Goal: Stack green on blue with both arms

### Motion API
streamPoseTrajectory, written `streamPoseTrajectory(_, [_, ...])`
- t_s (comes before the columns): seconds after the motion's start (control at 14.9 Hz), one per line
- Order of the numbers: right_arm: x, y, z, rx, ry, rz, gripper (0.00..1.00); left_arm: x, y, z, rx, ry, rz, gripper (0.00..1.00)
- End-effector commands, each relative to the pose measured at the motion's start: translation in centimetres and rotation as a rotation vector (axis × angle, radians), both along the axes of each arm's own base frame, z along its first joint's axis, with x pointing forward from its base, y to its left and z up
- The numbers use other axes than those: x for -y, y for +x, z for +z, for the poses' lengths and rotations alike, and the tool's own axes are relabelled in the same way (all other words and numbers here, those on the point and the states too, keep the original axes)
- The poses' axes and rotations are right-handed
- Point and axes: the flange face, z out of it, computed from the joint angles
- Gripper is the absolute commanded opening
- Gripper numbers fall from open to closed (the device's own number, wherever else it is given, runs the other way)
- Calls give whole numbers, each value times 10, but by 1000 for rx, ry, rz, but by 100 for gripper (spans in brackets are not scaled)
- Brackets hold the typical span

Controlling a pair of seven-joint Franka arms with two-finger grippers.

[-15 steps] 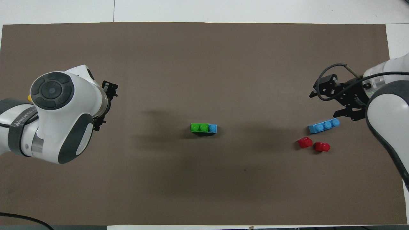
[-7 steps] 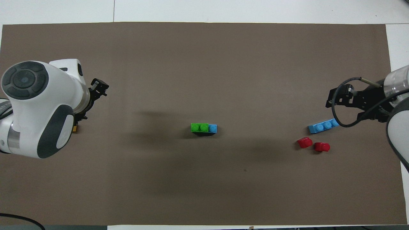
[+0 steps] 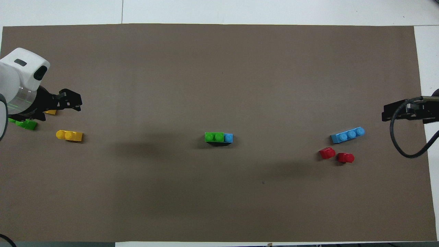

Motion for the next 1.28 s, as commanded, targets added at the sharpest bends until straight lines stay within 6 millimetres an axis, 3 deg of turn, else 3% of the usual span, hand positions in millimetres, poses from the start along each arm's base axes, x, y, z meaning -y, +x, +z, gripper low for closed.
streamPoseTrajectory(0.0, [6, 6, 2, 12, -14, 19, 100, -12, -6, 29, -42, -23, -137, 100])
streamPoseTrajectory(0.34, [8, 5, 2, 10, 4, 0, 100, -3, -9, 65, -31, -123, -127, 100])
streamPoseTrajectory(0.6, [5, 6, 2, 14, 10, -8, 100, -7, -7, 68, -16, -148, -117, 100])
streamPoseTrajectory(1.21, [2, 5, 2, 14, 44, -53, 100, 4, -3, 71, 29, -138, -200, 100])
